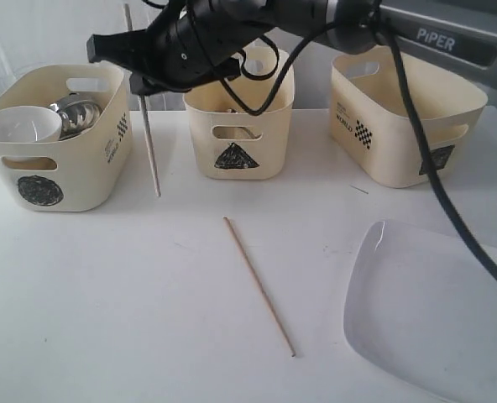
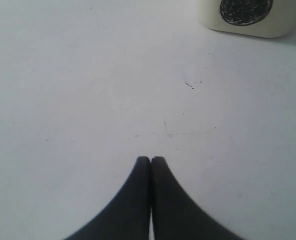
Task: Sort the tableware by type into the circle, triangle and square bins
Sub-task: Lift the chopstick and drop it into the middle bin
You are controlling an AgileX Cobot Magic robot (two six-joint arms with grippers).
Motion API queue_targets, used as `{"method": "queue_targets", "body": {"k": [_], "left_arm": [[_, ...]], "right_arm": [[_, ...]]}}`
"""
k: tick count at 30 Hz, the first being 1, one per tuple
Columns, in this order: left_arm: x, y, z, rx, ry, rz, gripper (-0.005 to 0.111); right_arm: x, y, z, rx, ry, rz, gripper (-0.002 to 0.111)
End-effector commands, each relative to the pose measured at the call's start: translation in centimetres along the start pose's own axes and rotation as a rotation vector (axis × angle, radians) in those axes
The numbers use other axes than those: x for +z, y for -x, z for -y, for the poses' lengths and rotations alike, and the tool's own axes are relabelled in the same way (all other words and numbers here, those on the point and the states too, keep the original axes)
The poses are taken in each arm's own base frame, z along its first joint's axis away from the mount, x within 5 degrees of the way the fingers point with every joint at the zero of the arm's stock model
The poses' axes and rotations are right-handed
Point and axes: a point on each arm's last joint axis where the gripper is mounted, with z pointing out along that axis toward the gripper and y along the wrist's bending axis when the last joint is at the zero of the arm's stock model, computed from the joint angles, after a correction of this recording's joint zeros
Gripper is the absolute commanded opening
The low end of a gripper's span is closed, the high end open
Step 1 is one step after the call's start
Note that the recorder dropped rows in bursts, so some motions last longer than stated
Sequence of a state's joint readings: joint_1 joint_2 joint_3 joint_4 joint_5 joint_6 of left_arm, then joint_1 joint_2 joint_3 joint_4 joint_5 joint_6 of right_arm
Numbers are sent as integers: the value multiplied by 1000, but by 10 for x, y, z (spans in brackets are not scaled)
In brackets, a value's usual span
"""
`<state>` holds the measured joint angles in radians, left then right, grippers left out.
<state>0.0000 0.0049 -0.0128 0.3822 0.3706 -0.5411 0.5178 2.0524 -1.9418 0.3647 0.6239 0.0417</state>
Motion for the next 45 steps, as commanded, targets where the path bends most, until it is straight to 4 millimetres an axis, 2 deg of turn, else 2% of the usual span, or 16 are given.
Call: {"method": "queue_targets", "body": {"k": [1, 4, 7, 10, 14, 17, 20, 21, 22, 23, 25, 29, 32, 34, 40, 45], "left_arm": [[2, -5, 0, -6, 2, -25, 0], [2, -5, 0, -6, 2, -25, 0], [2, -5, 0, -6, 2, -25, 0], [2, -5, 0, -6, 2, -25, 0], [2, -5, 0, -6, 2, -25, 0], [2, -5, 0, -6, 2, -25, 0], [2, -5, 0, -6, 2, -25, 0], [2, -5, 0, -6, 2, -25, 0], [2, -5, 0, -6, 2, -25, 0], [2, -5, 0, -6, 2, -25, 0], [2, -5, 0, -6, 2, -25, 0], [2, -5, 0, -6, 2, -25, 0], [2, -5, 0, -6, 2, -25, 0], [2, -5, 0, -6, 2, -25, 0], [2, -5, 0, -6, 2, -25, 0], [2, -5, 0, -6, 2, -25, 0]], "right_arm": [[-9, 18, 1, 58, 7, 150, 0], [-12, 21, 0, 76, 12, 183, 0], [-23, 24, 3, 58, -4, 202, 0], [-41, 28, 18, 12, -78, 256, 0], [-75, 37, 34, -45, -143, 439, 0], [-86, 31, 50, -35, -170, 484, 0], [-77, 9, 65, -16, -204, 408, 0], [-72, -5, 76, -13, -233, 364, 0], [-71, -7, 80, -21, -241, 364, 0], [-70, -14, 94, -16, -264, 384, 0], [-70, -15, 108, -18, -265, 516, 0], [-72, -6, 113, 28, -207, 741, 0], [-65, -5, 117, 126, -127, 860, 0], [-52, -9, 124, 140, -101, 915, 0], [-17, -27, 144, 123, -109, 934, 0], [3, -33, 153, -24, -179, 935, 0]]}}
